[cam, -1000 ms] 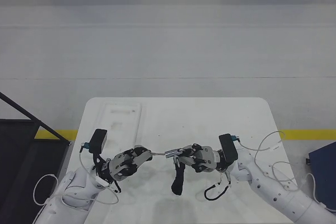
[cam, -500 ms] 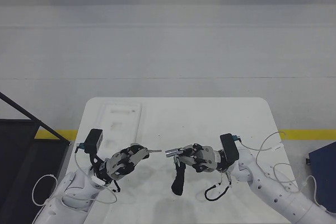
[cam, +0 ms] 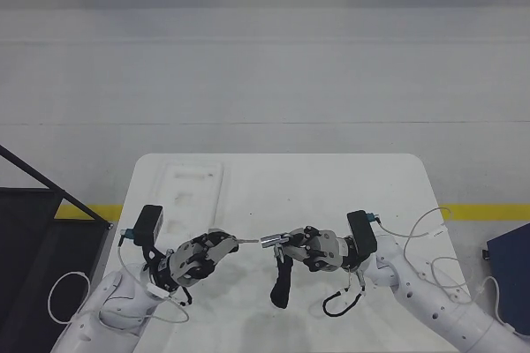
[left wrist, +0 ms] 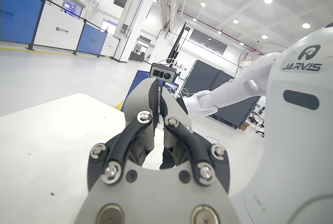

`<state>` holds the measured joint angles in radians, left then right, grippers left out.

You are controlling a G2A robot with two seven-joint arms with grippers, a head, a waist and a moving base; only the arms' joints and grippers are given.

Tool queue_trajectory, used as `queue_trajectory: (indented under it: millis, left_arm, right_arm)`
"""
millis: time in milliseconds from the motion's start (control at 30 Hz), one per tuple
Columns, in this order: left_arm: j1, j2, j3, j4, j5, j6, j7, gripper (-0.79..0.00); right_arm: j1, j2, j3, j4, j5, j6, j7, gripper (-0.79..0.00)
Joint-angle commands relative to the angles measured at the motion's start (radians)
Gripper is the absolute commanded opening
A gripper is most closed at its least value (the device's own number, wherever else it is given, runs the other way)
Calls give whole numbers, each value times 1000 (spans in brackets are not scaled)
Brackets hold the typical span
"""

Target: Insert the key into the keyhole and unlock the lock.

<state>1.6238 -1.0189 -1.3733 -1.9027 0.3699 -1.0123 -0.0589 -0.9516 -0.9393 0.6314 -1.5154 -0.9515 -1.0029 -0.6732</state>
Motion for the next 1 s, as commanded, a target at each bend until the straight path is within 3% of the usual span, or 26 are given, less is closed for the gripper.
queue_trajectory:
  millis: [0, 200, 967]
  left_arm:
    - [3, 4, -1, -3, 30, 0, 31, -785]
    - [6, 20, -21, 27, 123, 0, 123, -785]
    - [6, 20, -21, 27, 123, 0, 123, -785]
  right_arm:
    - [0, 0, 0, 0, 0, 0, 0, -785]
    - [0, 0, 0, 0, 0, 0, 0, -785]
    - [0, 0, 0, 0, 0, 0, 0, -785]
